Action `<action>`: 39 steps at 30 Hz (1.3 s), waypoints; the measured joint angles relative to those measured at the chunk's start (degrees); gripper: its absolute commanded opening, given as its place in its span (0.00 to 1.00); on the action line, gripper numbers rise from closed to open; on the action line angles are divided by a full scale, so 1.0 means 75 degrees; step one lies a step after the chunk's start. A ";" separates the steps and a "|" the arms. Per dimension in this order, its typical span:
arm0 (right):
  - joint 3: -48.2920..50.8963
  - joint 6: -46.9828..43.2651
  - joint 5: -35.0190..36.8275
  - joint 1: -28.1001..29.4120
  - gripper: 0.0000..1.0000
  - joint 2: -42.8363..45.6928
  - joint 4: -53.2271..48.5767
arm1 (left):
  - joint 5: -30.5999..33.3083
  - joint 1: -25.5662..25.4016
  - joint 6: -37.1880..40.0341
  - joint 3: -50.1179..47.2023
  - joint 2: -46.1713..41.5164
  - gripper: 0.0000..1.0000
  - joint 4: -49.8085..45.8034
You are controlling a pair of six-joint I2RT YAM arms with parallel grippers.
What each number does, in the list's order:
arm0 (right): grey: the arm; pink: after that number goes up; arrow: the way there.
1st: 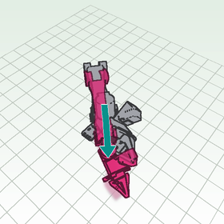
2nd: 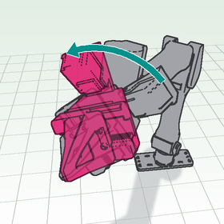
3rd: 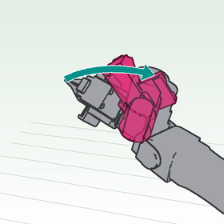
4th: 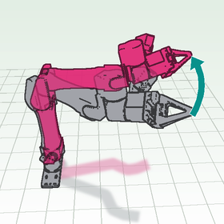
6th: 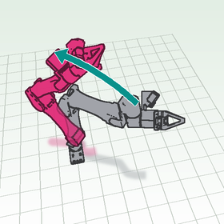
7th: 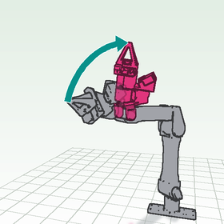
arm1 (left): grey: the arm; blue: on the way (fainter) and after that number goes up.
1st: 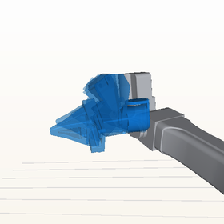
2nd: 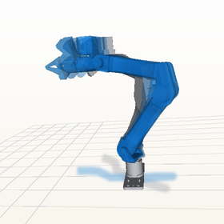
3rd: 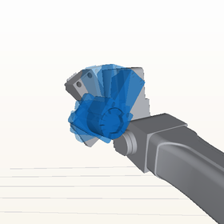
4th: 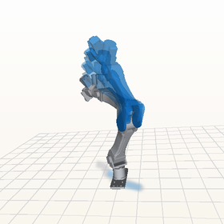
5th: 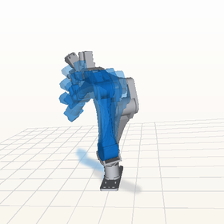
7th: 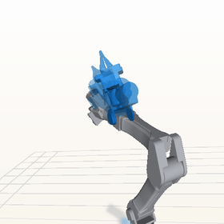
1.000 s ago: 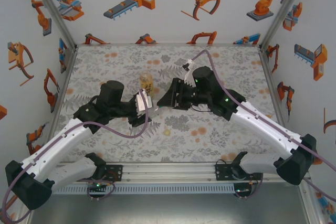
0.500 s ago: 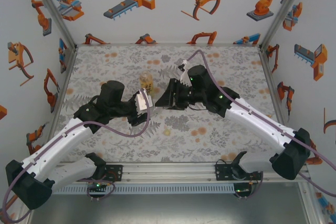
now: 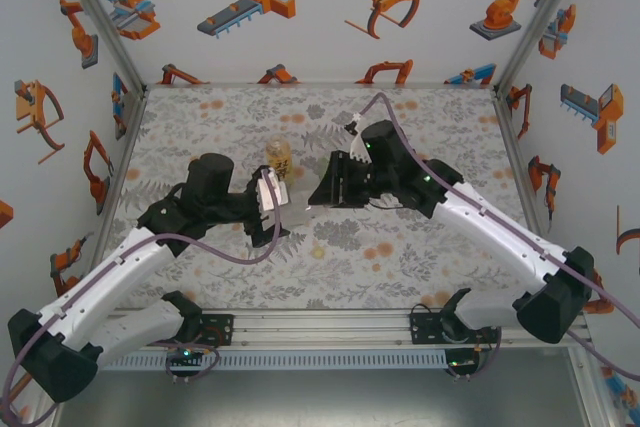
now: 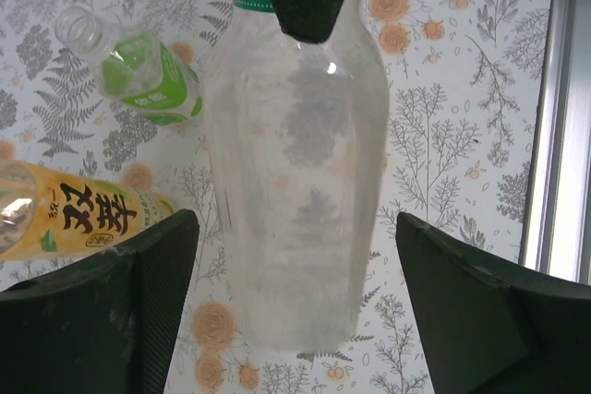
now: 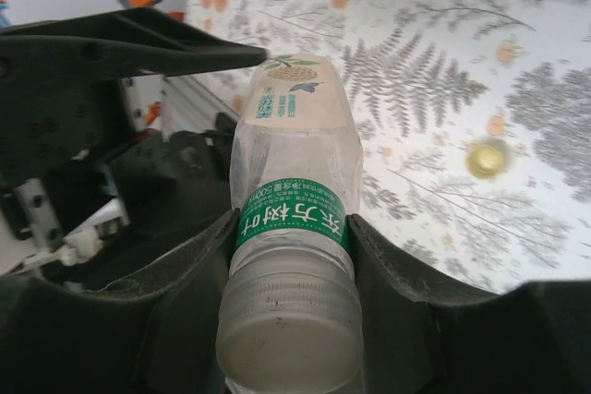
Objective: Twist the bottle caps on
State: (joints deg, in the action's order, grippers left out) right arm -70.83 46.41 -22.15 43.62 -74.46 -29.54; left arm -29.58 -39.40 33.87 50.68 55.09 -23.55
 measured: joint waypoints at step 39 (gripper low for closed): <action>-0.8676 -0.5004 0.3316 -0.3045 0.27 -0.6566 -0.6181 | 0.0781 0.1209 -0.3395 0.1017 0.0210 0.94 0.0510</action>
State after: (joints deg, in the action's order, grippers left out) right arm -135.90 8.88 2.72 20.78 -123.70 -75.90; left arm -23.73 -30.33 8.40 58.30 56.66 -19.73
